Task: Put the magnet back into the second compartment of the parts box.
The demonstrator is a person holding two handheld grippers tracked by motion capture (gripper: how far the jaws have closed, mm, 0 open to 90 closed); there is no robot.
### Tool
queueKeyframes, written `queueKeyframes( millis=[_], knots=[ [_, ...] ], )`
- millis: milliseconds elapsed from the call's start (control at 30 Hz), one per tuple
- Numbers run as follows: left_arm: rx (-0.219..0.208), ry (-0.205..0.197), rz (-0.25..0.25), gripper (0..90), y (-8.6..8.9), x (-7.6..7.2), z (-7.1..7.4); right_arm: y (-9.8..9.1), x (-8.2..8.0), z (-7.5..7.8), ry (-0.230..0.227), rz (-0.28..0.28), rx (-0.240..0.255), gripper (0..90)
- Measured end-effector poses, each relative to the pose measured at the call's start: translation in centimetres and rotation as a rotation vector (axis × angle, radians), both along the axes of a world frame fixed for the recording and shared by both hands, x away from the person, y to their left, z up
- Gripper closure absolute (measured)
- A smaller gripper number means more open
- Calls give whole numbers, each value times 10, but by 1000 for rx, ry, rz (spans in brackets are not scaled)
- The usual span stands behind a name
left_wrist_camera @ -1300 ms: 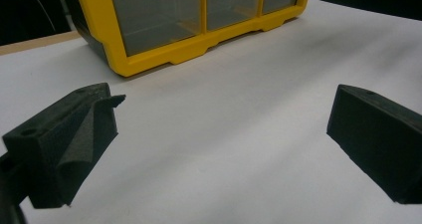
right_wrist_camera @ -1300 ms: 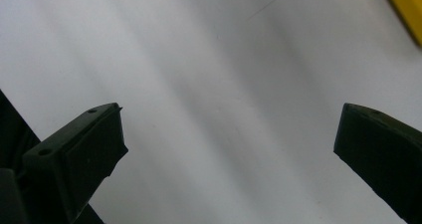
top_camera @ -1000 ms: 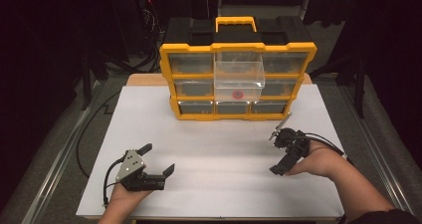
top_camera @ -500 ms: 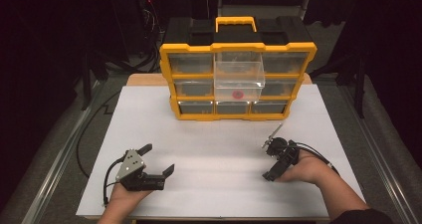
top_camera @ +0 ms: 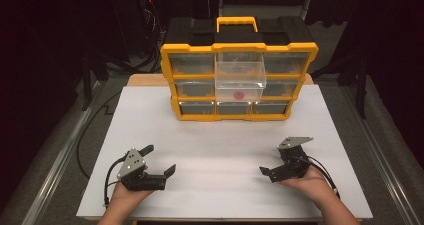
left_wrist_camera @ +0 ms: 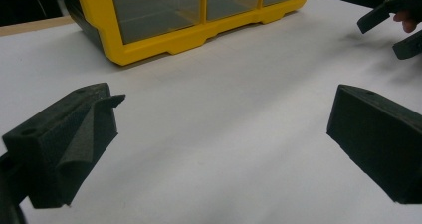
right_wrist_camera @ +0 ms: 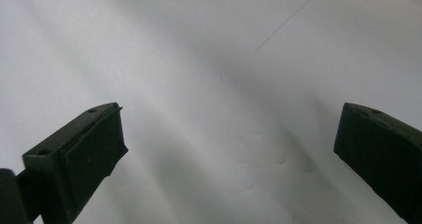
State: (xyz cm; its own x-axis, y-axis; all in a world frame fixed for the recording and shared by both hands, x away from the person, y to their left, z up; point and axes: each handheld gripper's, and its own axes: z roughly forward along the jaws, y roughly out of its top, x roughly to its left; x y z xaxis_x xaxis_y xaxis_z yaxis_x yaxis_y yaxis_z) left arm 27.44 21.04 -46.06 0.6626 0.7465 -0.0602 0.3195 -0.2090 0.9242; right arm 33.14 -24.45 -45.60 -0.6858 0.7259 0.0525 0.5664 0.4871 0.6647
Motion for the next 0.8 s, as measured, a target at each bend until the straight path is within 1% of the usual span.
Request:
queueKeyframes(
  millis=[33,100,133,233,267,333,367,433,467,533,567,633,667,733,767,800],
  knots=[
    [-3,2,1,5,0,0,0,-2,-2,-1,-19,-20,21,4],
    [-9,2,-3,5,0,0,0,-5,-7,-2,-60,-50,84,4],
    [-9,1,-5,5,0,0,0,-7,-9,-1,-90,-59,104,4],
    [-10,3,-7,5,1,2,0,-13,-18,4,-175,-89,185,4],
    [-9,7,-4,5,1,2,0,-15,-21,7,-211,-98,203,4],
    [-7,10,1,5,2,2,0,-21,-27,11,-250,-108,231,4],
    [-7,11,2,5,2,2,0,-27,-33,13,-273,-112,260,4],
    [-10,7,11,5,2,0,0,-31,-36,13,-285,-113,283,4],
    [-17,6,14,5,3,-2,0,-34,-40,13,-289,-112,303,4],
    [-29,-4,12,5,2,-4,1,-38,-47,11,-317,-112,322,4],
    [-32,-6,10,4,2,-4,2,-39,-50,11,-327,-105,330,3],
    [-25,-8,8,3,0,-4,1,-37,-52,11,-341,-106,337,4],
    [-24,-6,10,3,-1,-3,1,-36,-52,12,-348,-106,351,4],
    [-20,-7,15,4,-2,-3,1,-34,-50,11,-333,-101,393,3],
    [-19,-13,18,3,-2,-4,1,-32,-50,11,-327,-93,386,4],
    [-22,-24,18,3,-3,-5,2,-30,-50,10,-330,-82,365,4]
  ],
)
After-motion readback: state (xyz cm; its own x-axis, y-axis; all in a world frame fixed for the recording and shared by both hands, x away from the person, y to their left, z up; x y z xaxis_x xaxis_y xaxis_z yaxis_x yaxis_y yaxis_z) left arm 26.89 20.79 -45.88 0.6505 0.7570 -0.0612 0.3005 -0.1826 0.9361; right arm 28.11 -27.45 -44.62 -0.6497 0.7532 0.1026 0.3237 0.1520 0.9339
